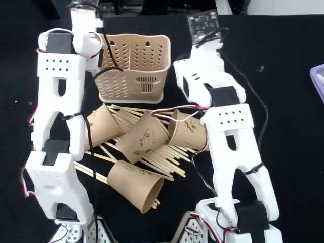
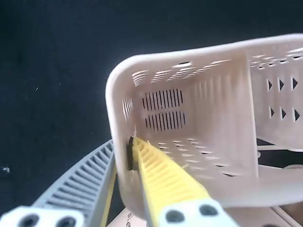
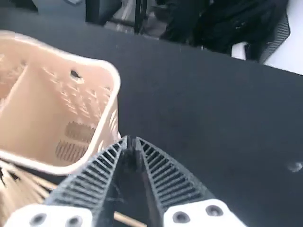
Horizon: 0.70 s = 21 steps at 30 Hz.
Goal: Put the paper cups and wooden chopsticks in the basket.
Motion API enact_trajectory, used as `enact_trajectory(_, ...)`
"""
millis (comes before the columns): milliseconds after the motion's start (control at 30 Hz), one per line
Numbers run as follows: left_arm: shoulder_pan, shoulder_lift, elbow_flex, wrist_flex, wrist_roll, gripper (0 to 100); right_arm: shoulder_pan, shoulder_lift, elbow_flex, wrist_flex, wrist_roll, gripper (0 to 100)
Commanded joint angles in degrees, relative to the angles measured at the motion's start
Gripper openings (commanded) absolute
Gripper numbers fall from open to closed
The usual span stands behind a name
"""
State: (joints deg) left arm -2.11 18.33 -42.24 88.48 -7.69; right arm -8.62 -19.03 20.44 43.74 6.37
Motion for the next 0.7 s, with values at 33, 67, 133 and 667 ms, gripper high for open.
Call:
enact_trajectory(33,0.0,-0.9,-2.7,0.5,-0.7,3,0.0,-0.7,-1.7,5.1,-0.1,1.1)
enact_trajectory(67,0.0,-0.8,-3.2,1.9,-0.7,3,0.0,-0.9,-1.8,6.2,-0.1,1.1)
enact_trajectory(133,1.0,-0.9,-3.2,3.6,-0.7,3,0.0,-2.5,-1.6,7.5,-0.1,1.1)
enact_trajectory(667,1.9,-0.4,-2.8,3.7,-1.6,3,-6.9,-5.7,-1.4,-2.5,-14.2,13.8)
